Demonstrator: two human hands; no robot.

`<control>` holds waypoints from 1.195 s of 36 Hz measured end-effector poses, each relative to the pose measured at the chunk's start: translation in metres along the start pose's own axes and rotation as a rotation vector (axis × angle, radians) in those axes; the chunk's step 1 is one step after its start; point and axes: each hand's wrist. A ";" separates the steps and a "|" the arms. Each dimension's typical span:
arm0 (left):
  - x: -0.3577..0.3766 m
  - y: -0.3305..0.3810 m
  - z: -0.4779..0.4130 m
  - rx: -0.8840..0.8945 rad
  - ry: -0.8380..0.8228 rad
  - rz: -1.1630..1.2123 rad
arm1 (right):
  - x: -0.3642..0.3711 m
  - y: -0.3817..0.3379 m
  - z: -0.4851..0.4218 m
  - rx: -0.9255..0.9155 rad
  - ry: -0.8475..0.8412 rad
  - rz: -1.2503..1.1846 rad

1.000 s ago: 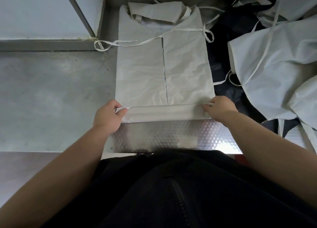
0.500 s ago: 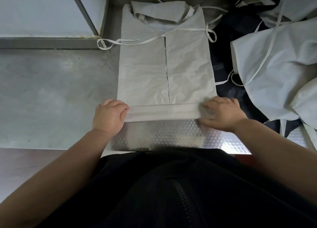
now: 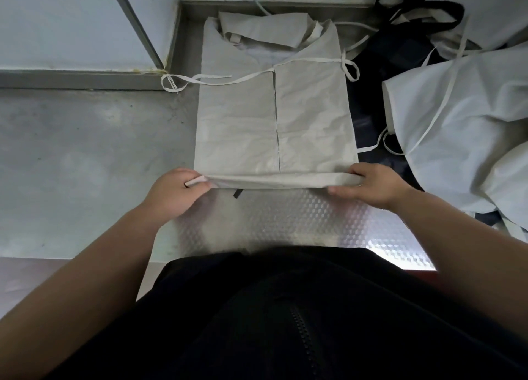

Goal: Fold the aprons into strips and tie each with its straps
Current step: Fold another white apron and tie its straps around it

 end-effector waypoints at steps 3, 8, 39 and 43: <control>-0.002 0.000 -0.004 -0.147 0.062 0.176 | -0.004 0.000 -0.004 0.038 -0.007 -0.068; 0.000 0.004 -0.012 -0.173 0.094 0.234 | -0.002 0.002 -0.013 0.090 0.126 -0.113; 0.012 0.000 -0.008 0.222 -0.030 -0.253 | -0.011 0.005 -0.025 -0.159 0.034 0.654; 0.006 0.007 -0.016 0.157 0.000 -0.369 | -0.011 0.005 -0.034 -0.214 0.178 0.634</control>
Point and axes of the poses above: each hand's wrist, its own z-axis away from the middle knuckle, its own x-axis out of the palm, y = z × x, and after that the axes turned 13 degrees about z, right-handed
